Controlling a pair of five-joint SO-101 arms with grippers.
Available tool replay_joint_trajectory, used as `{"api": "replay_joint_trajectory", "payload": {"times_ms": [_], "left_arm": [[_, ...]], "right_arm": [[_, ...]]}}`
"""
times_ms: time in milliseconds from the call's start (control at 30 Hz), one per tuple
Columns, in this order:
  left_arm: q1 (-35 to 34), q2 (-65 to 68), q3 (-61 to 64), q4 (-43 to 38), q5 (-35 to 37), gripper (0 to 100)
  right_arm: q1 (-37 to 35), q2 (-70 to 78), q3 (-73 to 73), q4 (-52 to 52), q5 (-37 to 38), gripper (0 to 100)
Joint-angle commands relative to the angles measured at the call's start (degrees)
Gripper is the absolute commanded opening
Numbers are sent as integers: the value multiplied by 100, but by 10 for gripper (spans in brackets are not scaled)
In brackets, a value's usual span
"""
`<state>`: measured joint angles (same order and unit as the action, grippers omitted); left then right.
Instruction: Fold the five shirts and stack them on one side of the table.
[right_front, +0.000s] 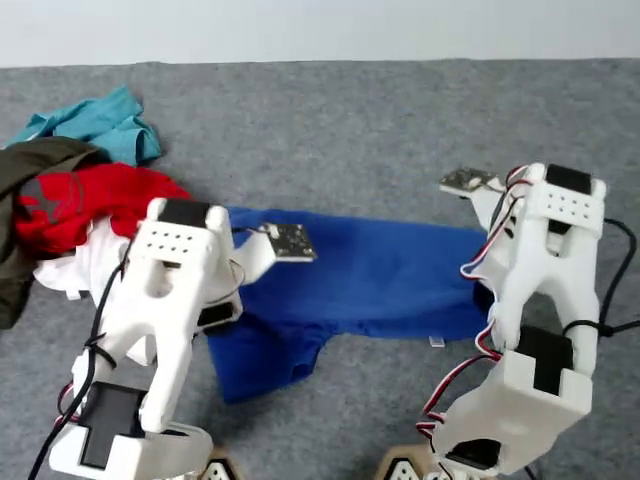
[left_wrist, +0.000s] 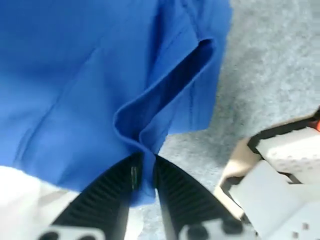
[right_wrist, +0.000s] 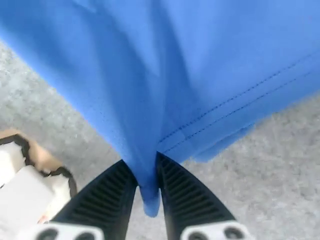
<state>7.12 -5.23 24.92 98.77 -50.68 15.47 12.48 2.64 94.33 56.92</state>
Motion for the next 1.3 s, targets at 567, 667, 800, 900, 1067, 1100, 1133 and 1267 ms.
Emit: {"api": "replay_joint_trajectory", "payload": {"times_ms": [567,667,800,900,1067,1100,1133,1267], "left_arm": [[246,-308,233,149,-26,4],[246,-308,242,158,-18,4],[246,-316,259,167,-18,4],[360,-316,268,185,-18,4],[695,-316,286,185,-9,3],[747,-316,286,185,-9,3],[791,-308,286,185,-9,3],[818,-255,303,167,-9,3]], "right_arm": [[145,-48,-554,-945,53,10],[286,-40,-563,-980,62,10],[418,-31,-501,-901,70,10],[488,101,-492,-848,79,10],[488,382,-484,-848,79,10],[479,444,-484,-848,79,10],[479,514,-484,-848,79,10],[444,743,-484,-866,79,10]]}}
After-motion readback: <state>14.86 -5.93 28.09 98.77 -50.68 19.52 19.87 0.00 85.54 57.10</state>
